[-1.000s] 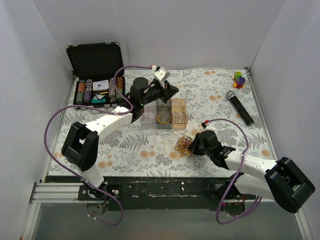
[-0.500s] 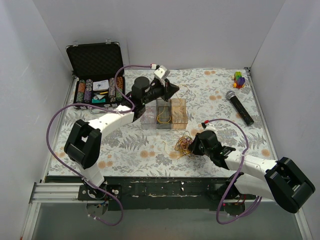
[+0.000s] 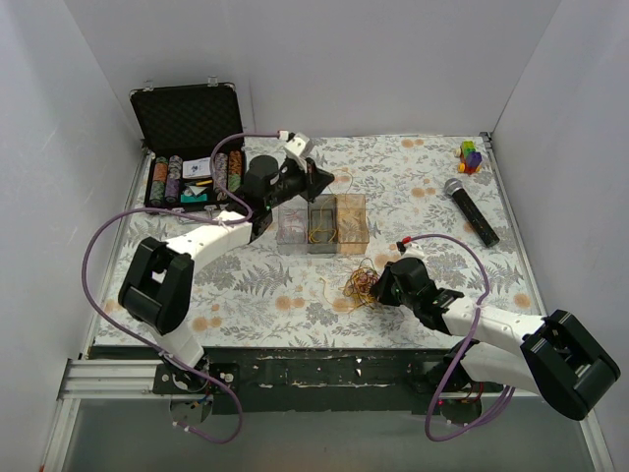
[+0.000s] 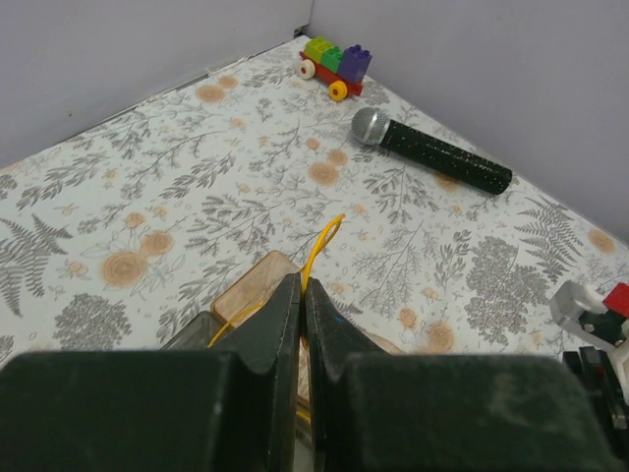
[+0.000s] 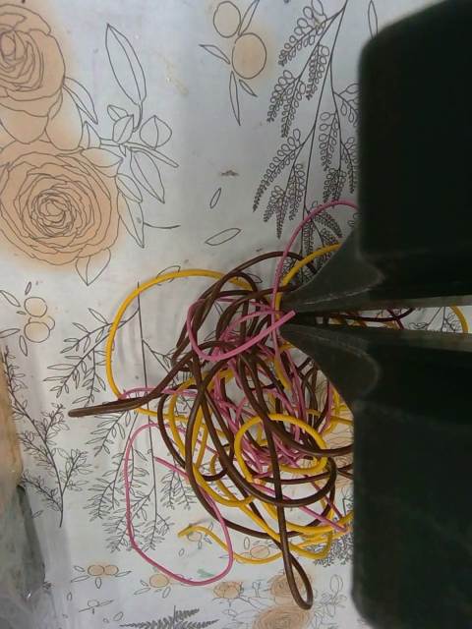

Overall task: Untangle the cables
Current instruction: Place the cable in the bin.

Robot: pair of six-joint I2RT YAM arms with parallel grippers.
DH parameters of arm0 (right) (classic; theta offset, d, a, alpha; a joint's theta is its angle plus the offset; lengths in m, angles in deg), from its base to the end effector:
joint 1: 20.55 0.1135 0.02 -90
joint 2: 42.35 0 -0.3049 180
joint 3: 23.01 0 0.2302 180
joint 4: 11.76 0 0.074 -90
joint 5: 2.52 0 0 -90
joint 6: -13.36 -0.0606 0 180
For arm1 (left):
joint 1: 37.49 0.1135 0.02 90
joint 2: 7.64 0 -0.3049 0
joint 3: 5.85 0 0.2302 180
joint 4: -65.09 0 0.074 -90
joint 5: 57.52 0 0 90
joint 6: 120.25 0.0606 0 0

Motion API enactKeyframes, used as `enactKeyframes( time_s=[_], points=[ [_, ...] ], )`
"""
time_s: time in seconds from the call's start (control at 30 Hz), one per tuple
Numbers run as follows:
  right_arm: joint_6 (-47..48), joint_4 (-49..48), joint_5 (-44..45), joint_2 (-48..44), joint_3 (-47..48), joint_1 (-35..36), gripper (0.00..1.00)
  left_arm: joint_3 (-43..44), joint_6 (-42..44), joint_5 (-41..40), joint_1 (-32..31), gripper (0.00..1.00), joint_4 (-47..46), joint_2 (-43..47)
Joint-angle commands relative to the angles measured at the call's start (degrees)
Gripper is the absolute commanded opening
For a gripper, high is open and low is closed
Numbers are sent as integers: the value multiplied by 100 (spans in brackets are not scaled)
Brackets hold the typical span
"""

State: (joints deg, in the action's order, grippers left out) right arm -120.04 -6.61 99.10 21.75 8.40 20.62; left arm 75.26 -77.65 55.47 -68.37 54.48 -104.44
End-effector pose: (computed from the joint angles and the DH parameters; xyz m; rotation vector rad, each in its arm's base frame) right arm 0.1480 0.1132 0.1816 0.1577 2.2740 0.5784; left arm 0.3372 -0.2292 0.3425 0.0734 1.8415 -1.3323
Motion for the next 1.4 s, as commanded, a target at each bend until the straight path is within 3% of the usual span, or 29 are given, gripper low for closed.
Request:
enactKeyframes(
  time_s=[0.0, 0.3, 0.57, 0.97, 1.37],
  points=[
    [42, 873, -54, 147, -285, 23, 15, -376, 265, 48, 186, 0, 40, 591],
    [24, 855, -54, 191, -302, 14, 15, -1115, 425, 100, 441, 0, -12, 1206],
    [24, 908, -19, 174, -258, 14, 15, -843, -103, 628, 512, 0, -100, 1356],
    [33, 960, -28, 138, -267, 23, 15, -1001, -446, 514, 714, 0, -250, 1620],
    [33, 987, -19, 121, -162, 23, 15, -1326, 310, 918, 705, 0, -83, 1436]
  ],
)
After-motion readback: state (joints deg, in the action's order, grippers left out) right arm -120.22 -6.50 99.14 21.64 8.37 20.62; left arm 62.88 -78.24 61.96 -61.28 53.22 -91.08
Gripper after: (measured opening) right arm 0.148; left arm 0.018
